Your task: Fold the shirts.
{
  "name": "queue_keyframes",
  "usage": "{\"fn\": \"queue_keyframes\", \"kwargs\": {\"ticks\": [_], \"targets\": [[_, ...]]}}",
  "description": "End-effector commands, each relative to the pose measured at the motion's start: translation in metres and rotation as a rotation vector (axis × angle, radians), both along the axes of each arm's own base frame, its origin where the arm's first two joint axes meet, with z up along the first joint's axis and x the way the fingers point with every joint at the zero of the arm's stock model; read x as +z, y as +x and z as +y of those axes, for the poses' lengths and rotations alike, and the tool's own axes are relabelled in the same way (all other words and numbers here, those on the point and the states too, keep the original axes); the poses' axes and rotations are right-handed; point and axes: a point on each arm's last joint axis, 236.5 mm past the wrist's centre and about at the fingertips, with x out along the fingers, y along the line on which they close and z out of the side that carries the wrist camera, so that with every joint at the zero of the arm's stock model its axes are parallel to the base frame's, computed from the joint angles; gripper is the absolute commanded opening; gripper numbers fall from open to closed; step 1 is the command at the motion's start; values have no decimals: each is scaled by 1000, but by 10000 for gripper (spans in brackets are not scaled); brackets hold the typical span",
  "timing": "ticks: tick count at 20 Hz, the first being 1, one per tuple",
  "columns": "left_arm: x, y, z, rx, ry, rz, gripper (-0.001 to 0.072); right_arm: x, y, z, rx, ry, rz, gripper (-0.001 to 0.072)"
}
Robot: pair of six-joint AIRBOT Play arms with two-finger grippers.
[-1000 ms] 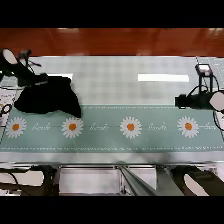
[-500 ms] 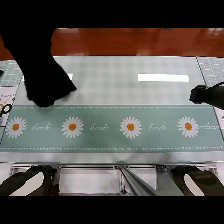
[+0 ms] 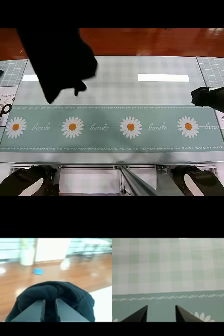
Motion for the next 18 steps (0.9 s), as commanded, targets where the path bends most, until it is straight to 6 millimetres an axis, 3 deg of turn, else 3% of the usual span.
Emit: {"fn": "queue_keyframes", "kwargs": {"ticks": [1,4,7,9,12,14,16,17,18], "targets": [[-33,-20,-58,-161,-20,95,30,-1,-2,6,11,27,9,410],[-117,-22,-114,-259,-2,254,30,-1,-3,8,12,35,11,410],[-228,-16,-136,-240,14,481,30,-2,-3,8,12,35,14,410],[-303,-16,-131,-191,47,626,31,-2,-3,8,12,35,16,410],[-411,-31,-109,-107,127,855,31,-3,-3,11,15,50,19,410],[-463,-48,-98,-76,177,976,32,-7,-2,16,21,72,32,410],[-485,-55,-91,-62,215,1025,58,-14,1,21,29,90,58,410],[-488,-55,-87,-54,223,1039,243,-17,3,24,40,95,66,411],[-488,-51,-81,-42,223,1042,506,-20,5,28,68,92,75,412]]}}
